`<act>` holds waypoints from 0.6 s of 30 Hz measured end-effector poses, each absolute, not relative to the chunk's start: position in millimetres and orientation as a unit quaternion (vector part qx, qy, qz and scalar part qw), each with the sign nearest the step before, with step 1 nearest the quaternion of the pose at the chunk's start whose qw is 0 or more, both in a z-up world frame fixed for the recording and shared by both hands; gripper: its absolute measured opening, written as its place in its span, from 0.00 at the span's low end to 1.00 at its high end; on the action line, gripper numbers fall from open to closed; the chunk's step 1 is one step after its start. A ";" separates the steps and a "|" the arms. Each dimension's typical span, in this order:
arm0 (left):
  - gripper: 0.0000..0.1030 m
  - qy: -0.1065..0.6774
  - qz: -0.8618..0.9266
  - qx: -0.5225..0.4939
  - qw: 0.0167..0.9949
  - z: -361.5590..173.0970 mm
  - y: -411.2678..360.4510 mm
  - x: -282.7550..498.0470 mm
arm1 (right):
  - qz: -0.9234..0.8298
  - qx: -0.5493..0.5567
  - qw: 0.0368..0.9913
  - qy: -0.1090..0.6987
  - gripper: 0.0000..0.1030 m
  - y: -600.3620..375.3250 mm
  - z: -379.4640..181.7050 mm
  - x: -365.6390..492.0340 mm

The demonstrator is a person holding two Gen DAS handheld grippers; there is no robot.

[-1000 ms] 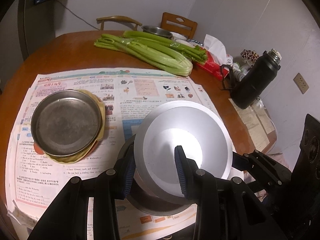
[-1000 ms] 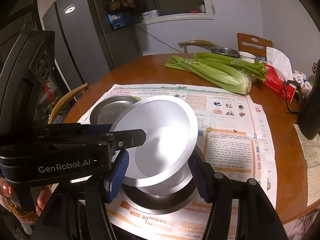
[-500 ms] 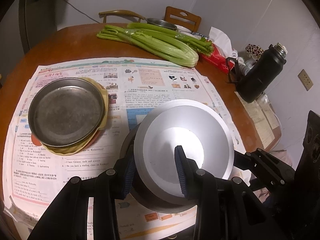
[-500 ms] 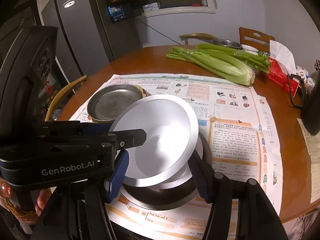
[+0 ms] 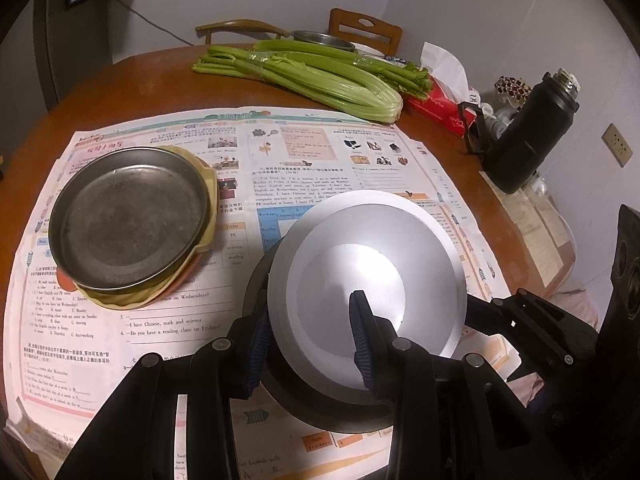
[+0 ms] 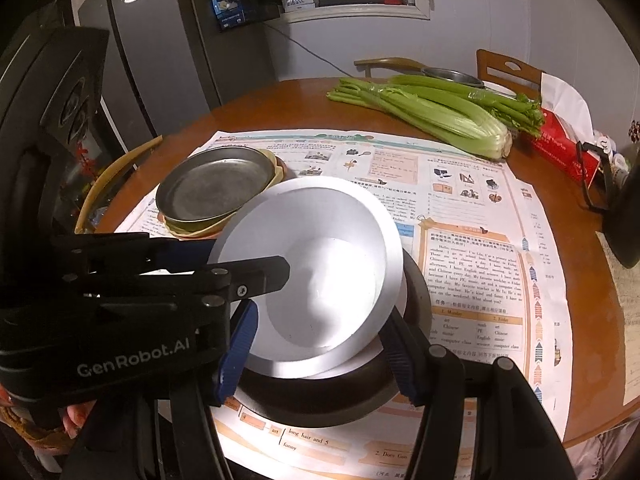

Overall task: Organize plates and bowls
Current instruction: 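Lower the second cup into the first cup and open the left tool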

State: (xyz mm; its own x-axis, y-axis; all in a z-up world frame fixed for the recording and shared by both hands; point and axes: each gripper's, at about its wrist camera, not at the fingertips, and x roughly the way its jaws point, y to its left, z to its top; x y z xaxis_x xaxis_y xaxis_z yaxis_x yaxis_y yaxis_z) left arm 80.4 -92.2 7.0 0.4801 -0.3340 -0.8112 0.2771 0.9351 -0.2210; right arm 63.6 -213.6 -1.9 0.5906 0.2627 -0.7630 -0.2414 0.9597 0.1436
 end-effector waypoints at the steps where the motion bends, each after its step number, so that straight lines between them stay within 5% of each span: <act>1: 0.37 0.476 -0.177 -0.028 0.861 7.0 -92.4 79.8 | 0.141 0.013 0.892 0.429 0.60 -213.7 -2.1 63.7; 18: 0.39 0.469 -0.180 -0.031 0.864 12.2 -89.9 75.7 | 0.132 0.014 0.895 0.425 0.60 -219.2 2.0 60.8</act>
State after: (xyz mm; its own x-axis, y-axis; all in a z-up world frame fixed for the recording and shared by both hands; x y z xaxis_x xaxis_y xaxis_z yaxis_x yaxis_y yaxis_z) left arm 75.7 -89.9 12.2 0.4952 -0.3397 -0.7996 0.2816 0.9335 -0.2222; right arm 60.8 -219.2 2.0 0.6041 0.2489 -0.7571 -0.2250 0.9646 0.1375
